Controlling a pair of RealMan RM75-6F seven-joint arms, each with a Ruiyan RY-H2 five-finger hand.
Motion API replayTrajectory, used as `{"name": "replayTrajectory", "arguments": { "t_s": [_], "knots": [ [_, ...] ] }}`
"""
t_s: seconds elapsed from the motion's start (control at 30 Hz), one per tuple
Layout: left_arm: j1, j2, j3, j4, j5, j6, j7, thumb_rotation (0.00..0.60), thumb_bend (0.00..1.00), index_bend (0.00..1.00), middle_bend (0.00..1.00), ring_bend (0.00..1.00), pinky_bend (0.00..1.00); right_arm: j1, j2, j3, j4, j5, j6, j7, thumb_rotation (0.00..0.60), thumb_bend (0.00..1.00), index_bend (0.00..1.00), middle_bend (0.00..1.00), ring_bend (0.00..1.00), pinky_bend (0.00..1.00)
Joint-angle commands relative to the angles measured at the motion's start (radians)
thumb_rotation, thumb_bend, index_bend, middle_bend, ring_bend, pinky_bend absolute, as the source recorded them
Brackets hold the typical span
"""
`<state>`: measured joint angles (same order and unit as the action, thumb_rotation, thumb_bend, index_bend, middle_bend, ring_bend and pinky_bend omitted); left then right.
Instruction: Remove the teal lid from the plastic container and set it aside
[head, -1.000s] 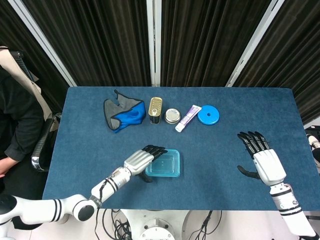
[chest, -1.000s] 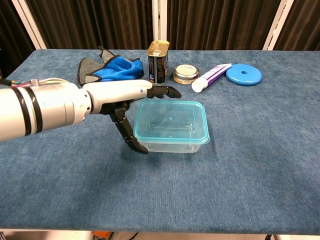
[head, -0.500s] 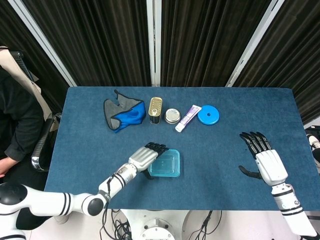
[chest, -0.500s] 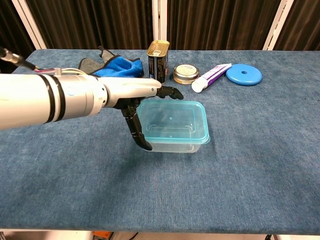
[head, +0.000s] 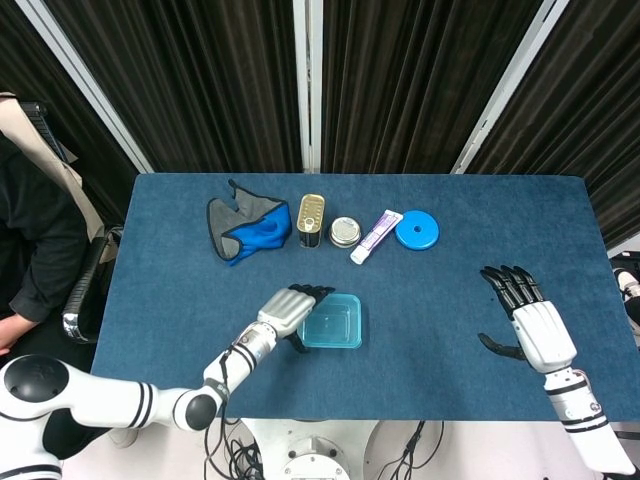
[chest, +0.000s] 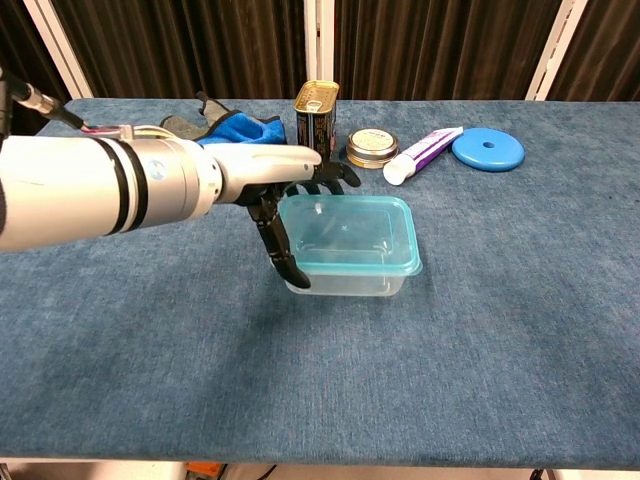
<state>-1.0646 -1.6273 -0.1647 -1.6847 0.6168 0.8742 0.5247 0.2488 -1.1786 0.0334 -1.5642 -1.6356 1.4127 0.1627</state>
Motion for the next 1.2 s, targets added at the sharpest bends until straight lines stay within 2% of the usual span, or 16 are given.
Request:
{"name": "replayTrajectory", "arguments": {
  "t_s": [0.03, 0.17, 0.37, 0.6, 0.77, 1.0, 1.2],
  "knots": [
    [-0.001, -0.01, 0.01, 0.013, -0.001, 0.033, 0.013, 0.6, 0.0, 0.11, 0.19, 0.18, 0.24, 0.004, -0.001, -0.001, -0.002, -0.008, -0.002, 0.001, 0.6, 0.11, 0.0, 0.08, 0.0, 0.0],
    [0.012, -0.008, 0.017, 0.014, 0.019, 0.052, 0.002, 0.6, 0.0, 0.16, 0.26, 0.24, 0.27, 0.024, -0.014, -0.006, -0.001, -0.049, -0.002, 0.026, 0.6, 0.11, 0.0, 0.08, 0.0, 0.0],
    [0.05, -0.011, 0.035, 0.027, 0.112, 0.07, -0.049, 0.6, 0.0, 0.18, 0.26, 0.24, 0.27, 0.091, -0.073, -0.019, 0.023, -0.143, -0.038, 0.055, 0.6, 0.11, 0.0, 0.09, 0.0, 0.0],
    [0.063, -0.017, 0.044, 0.048, 0.153, 0.047, -0.074, 0.6, 0.0, 0.18, 0.25, 0.24, 0.27, 0.172, -0.249, 0.009, 0.108, -0.162, -0.107, -0.044, 0.6, 0.09, 0.0, 0.01, 0.0, 0.0],
    [0.071, -0.015, 0.036, 0.053, 0.173, 0.027, -0.105, 0.6, 0.0, 0.17, 0.25, 0.24, 0.26, 0.217, -0.376, 0.016, 0.205, -0.17, -0.13, -0.086, 0.6, 0.08, 0.0, 0.0, 0.0, 0.0],
    [0.072, -0.014, 0.028, 0.062, 0.186, -0.002, -0.131, 0.6, 0.0, 0.17, 0.25, 0.24, 0.26, 0.241, -0.532, 0.012, 0.356, -0.189, -0.075, -0.071, 0.6, 0.07, 0.0, 0.0, 0.0, 0.0],
    [0.07, -0.015, 0.023, 0.066, 0.189, -0.017, -0.143, 0.6, 0.0, 0.17, 0.25, 0.24, 0.26, 0.246, -0.631, 0.01, 0.478, -0.211, 0.001, -0.08, 0.6, 0.05, 0.0, 0.0, 0.0, 0.0]
  ]
}}
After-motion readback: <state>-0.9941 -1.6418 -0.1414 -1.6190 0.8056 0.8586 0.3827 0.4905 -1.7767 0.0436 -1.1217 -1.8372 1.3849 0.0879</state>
